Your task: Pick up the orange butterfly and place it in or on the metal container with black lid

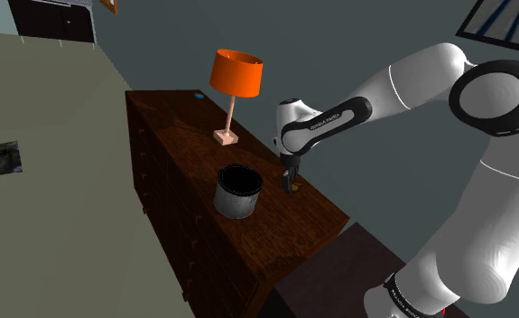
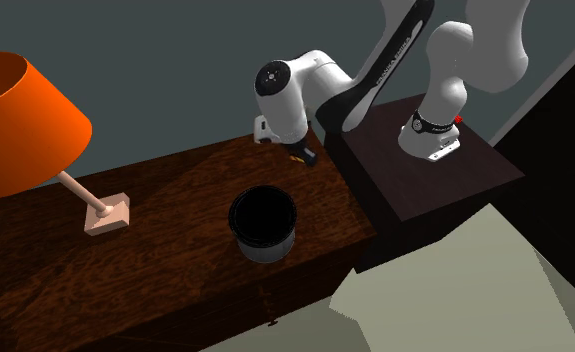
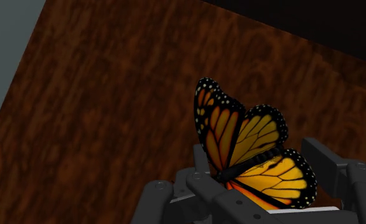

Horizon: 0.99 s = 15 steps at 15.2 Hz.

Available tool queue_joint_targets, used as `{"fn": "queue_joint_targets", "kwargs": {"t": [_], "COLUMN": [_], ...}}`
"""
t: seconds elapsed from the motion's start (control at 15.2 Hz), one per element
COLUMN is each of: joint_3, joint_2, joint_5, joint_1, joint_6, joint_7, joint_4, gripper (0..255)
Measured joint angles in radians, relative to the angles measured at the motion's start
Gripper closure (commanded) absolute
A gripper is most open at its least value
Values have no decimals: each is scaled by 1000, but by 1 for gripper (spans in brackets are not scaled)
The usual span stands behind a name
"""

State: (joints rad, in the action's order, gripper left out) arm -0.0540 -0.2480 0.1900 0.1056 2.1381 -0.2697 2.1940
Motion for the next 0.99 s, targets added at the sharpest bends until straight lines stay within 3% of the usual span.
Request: {"fn": "queue_joint_targets", "kwargs": {"t": [0.59,0.99], "joint_3": [2,34], "joint_2": [86,-54], "joint_5": [-7,-33], "joint_1": [3,41], "joint_6": [-106,-184], "joint_7": [-16,29], "joint_4": [-21,-230], "gripper": [255,255]}}
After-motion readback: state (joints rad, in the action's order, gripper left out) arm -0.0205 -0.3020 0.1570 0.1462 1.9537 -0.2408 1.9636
